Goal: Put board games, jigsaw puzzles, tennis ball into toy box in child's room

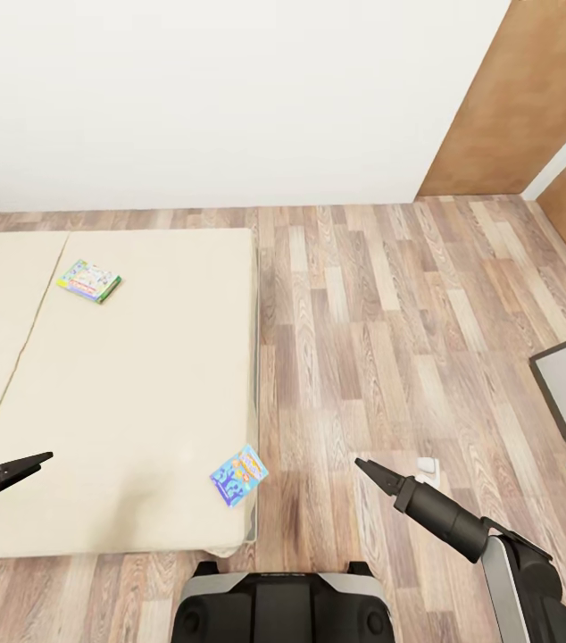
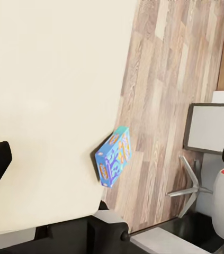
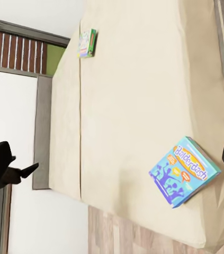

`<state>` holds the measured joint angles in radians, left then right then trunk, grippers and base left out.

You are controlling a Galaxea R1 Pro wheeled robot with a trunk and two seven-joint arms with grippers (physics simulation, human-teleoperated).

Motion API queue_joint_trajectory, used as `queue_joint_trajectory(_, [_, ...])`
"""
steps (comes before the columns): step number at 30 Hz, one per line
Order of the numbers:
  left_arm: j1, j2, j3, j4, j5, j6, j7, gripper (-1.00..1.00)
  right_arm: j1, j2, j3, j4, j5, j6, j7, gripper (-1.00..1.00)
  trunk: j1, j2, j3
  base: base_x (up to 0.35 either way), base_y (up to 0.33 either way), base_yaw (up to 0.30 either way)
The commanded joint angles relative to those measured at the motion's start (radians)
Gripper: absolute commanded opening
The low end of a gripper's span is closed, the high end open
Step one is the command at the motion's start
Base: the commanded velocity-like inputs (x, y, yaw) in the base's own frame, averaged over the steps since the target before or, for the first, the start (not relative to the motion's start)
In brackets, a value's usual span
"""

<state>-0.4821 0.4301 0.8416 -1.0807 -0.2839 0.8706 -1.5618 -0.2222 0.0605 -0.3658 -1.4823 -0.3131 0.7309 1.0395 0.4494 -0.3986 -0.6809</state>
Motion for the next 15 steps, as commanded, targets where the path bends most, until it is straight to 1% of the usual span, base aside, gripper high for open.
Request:
queue_joint_trajectory(1, [-0.001, 0.0, 0.002, -0.001, -0.011, 0.01, -0.009, 1.0, -0.001, 0.001, -0.005, -0.001, -0.003, 0.006, 0.002, 1.0, 0.001, -0.001, 0.001, 0.0, 0.0, 0.0])
queue_joint_trajectory(7, [-0.001, 0.001, 0.001, -0.001, -0.011, 0.009, -0.009, 1.0, 0.0, 0.001, -0.018, -0.003, -0.006, 0.007, 0.003, 1.0, 0.001, -0.001, 0.011, 0.0, 0.0, 0.0])
queue_joint_trajectory(15, [-0.001, 0.0, 0.001, -0.001, -0.011, 0.008, -0.009, 1.0, 0.002, 0.001, -0.023, -0.005, -0.007, 0.007, 0.004, 1.0, 0.001, -0.001, 0.024, 0.0, 0.0, 0.0])
